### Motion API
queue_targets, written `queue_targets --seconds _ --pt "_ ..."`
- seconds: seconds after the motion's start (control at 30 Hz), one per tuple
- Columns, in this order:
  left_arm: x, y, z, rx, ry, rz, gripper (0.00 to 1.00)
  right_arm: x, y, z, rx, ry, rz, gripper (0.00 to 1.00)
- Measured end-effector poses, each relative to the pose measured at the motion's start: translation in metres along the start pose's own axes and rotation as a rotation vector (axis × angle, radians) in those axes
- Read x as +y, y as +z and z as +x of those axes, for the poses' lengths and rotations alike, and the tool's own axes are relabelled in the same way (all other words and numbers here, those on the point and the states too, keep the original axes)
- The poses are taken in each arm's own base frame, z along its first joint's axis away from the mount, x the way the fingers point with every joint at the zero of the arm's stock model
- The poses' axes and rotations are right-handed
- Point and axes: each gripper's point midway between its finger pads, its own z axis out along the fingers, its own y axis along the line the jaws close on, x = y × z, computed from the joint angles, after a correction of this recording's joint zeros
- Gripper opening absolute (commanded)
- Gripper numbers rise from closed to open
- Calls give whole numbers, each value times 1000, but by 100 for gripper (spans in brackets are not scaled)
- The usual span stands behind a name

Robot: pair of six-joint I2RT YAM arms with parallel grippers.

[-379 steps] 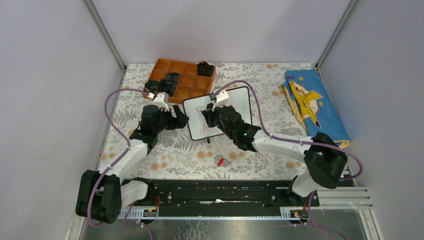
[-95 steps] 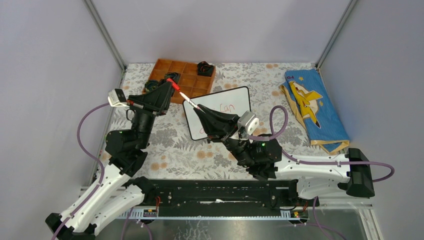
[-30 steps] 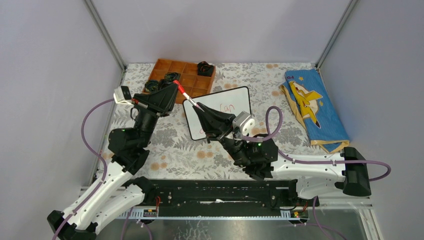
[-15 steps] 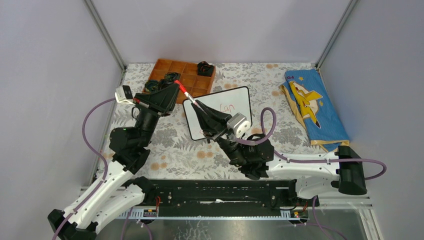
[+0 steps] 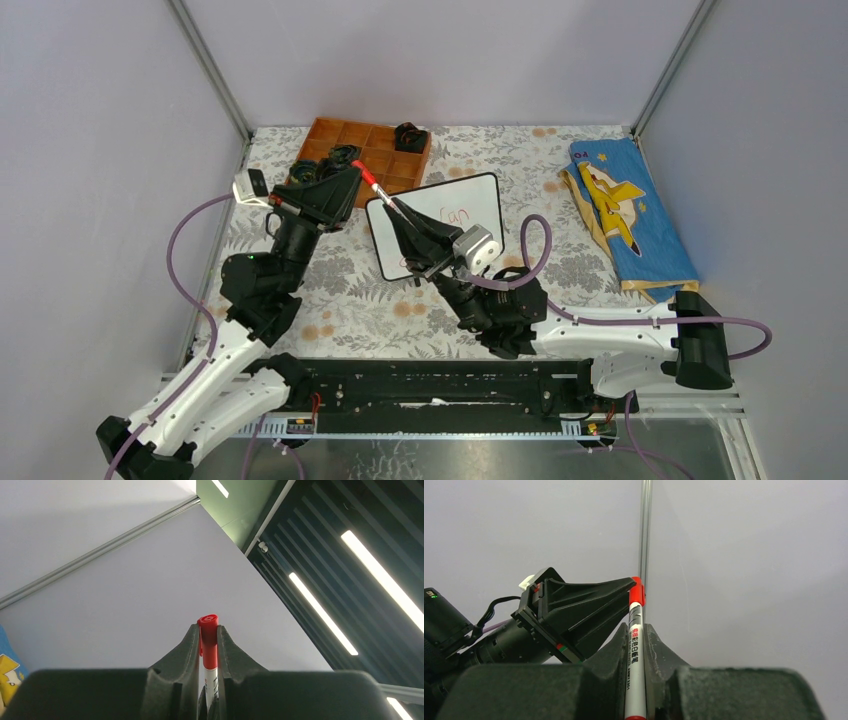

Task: Write a sentence on the whiteboard
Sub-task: Close the whiteboard marker at the center of the board.

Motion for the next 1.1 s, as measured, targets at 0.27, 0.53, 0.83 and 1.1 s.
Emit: queue_targets --seconds 0.27,0.53,0.83,1.1 --pt "-3 4 2 15 4 7 0 -2 1 -4 -15 8 8 0" --pt "-21 22 12 77 12 55 0 -10 3 -22 -88 39 45 0" --pt "-55 47 33 200 76 150 0 -23 -1 -59 -249 144 88 0" --pt "-65 46 39 241 118 189 12 -22 -4 -67 -293 196 69 0"
